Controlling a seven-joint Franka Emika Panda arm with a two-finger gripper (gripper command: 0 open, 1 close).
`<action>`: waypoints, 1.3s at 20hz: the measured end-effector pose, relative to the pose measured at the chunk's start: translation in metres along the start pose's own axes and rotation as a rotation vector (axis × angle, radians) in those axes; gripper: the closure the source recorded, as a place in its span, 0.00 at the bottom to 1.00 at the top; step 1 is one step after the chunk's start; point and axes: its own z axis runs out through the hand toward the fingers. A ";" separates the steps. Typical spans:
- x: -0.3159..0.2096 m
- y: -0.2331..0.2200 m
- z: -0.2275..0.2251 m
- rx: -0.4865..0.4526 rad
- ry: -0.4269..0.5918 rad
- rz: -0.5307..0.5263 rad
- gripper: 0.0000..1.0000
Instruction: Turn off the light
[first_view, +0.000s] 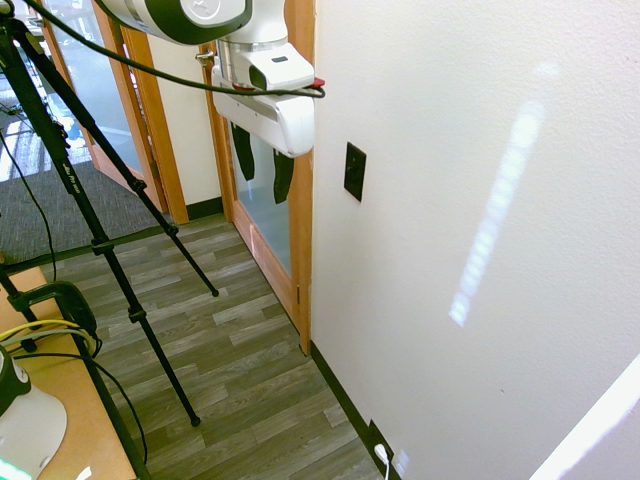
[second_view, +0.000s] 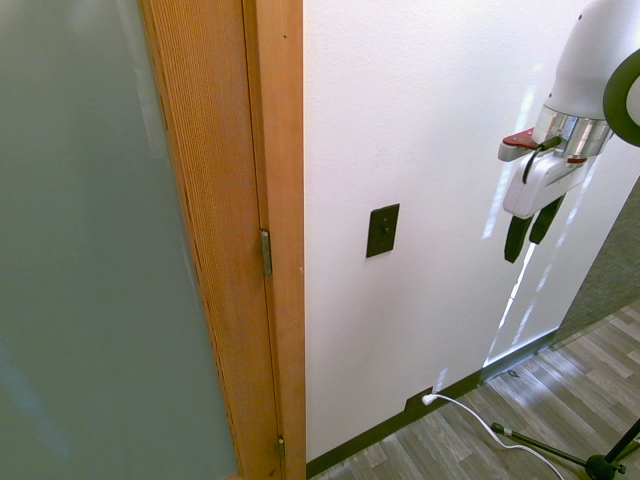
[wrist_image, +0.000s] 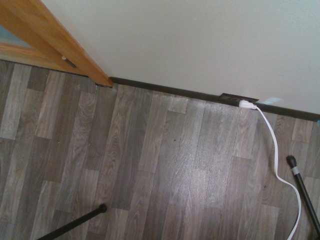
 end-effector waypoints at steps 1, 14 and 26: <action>0.000 0.000 0.001 -0.002 -0.001 0.000 0.00; 0.031 -0.117 0.062 0.259 0.206 0.117 0.00; 0.029 -0.166 0.075 0.293 0.426 0.248 1.00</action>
